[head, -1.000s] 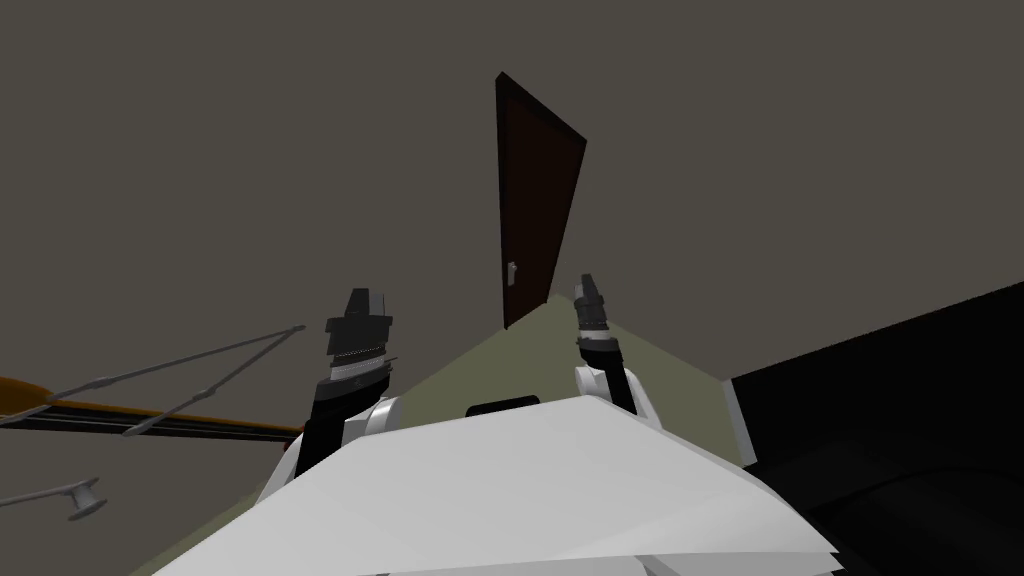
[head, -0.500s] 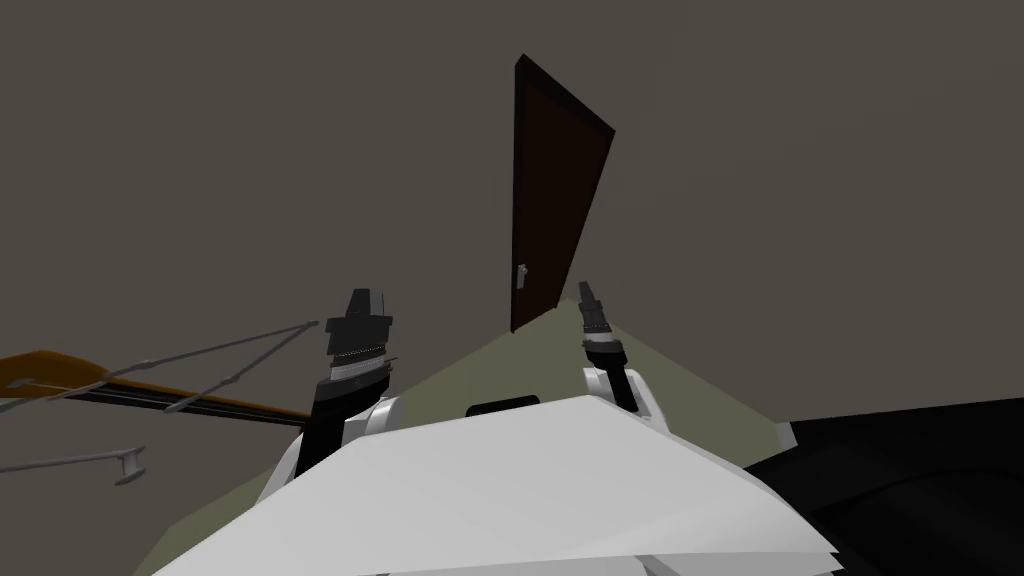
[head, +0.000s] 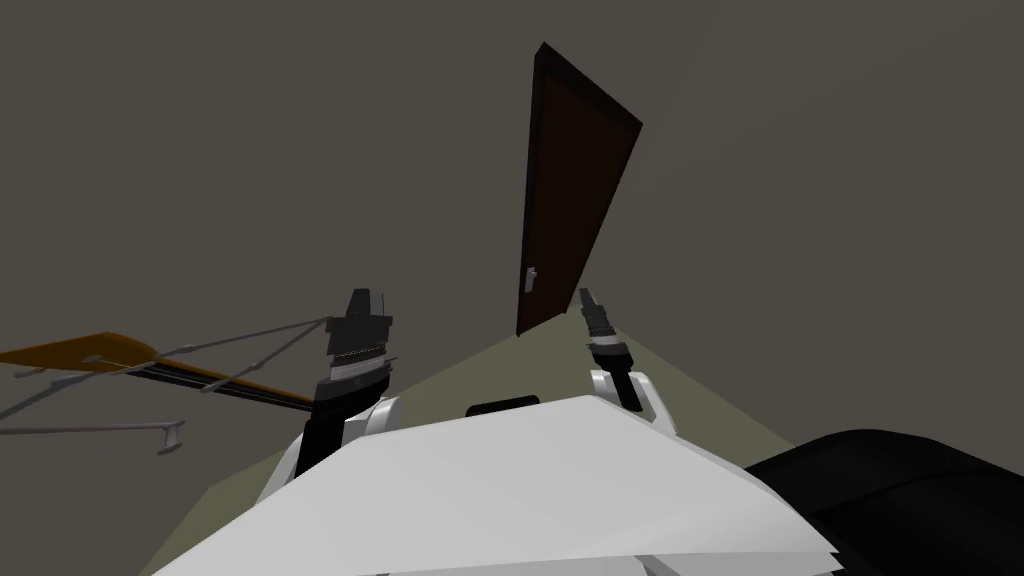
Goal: Pull the door open
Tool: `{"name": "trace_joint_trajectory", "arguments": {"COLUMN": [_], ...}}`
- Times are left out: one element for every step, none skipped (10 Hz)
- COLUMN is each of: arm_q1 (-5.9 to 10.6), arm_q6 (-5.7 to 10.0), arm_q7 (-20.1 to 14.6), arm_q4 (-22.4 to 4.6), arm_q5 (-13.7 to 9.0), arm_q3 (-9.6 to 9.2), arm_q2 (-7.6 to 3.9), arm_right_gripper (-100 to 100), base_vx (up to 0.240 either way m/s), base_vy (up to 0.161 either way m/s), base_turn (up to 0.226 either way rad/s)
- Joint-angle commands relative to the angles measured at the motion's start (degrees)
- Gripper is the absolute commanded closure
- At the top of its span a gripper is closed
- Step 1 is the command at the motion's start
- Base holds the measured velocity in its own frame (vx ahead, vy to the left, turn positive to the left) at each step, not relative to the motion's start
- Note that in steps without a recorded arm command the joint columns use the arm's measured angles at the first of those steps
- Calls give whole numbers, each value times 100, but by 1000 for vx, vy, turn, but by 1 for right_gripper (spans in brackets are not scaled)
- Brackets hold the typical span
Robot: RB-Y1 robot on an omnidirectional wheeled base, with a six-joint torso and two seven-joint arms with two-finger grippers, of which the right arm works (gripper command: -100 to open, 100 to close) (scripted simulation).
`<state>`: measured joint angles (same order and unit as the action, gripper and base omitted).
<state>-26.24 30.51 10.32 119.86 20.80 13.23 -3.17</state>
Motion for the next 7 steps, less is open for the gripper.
{"name": "trace_joint_trajectory", "arguments": {"arm_q1": [11, 27, 42, 57, 73, 88, 104], "arm_q6": [94, 156, 217, 278, 340, 403, 466], "arm_q7": [82, 120, 159, 197, 236, 275, 315], "arm_q4": [-139, -243, -346, -450, -553, -659, -766], "arm_q5": [189, 300, 411, 522, 632, 746, 860], "arm_q3": [148, 261, 374, 488, 601, 717, 834], "arm_q2": [-3, -12, -22, -32, -41, -45, -47], "arm_right_gripper": [-100, -100, -100, -100, -100, -100, -100], "base_vx": [92, 85, 81, 90, 83, 86, 95], "base_vy": [-49, -54, -53, -38, -37, -61, -57], "base_turn": [151, 176, 179, 193, 194, 152, 202]}}
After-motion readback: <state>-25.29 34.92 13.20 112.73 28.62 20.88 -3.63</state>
